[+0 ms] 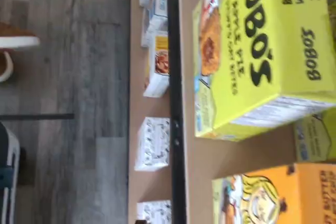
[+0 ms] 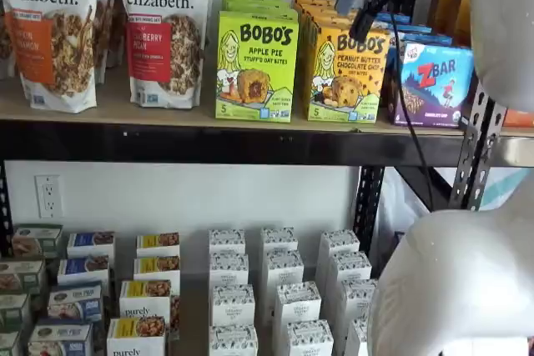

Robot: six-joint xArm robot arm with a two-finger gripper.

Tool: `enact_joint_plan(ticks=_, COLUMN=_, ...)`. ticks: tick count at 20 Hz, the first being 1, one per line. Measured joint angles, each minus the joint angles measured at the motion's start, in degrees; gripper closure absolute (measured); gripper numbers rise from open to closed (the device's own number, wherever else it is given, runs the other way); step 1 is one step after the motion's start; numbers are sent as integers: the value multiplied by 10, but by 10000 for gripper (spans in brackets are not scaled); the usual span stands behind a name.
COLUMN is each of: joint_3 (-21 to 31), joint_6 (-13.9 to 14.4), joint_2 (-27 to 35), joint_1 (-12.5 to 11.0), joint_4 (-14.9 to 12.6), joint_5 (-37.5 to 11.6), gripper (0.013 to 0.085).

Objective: Pick up the orange box on the top shelf, the fifth box from the left

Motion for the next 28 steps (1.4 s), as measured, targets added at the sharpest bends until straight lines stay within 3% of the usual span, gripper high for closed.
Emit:
enact_joint_plan(ticks=8, joint_3=-18, joint_6=-7, joint_2=29, joint_1=1, joint_4=-16, joint_5=-22, gripper=130)
enact_joint_plan(ticks=20, joint_3=-21, joint_6=12, joint_2=54, joint_1=33, joint_4=-48, joint_5=-59, gripper=130)
enact_joint_plan(ticks=28, joint_3=-9, joint_6=16, joint_2=58, joint_1=42, joint_4=-55, joint_5=-82, gripper=130)
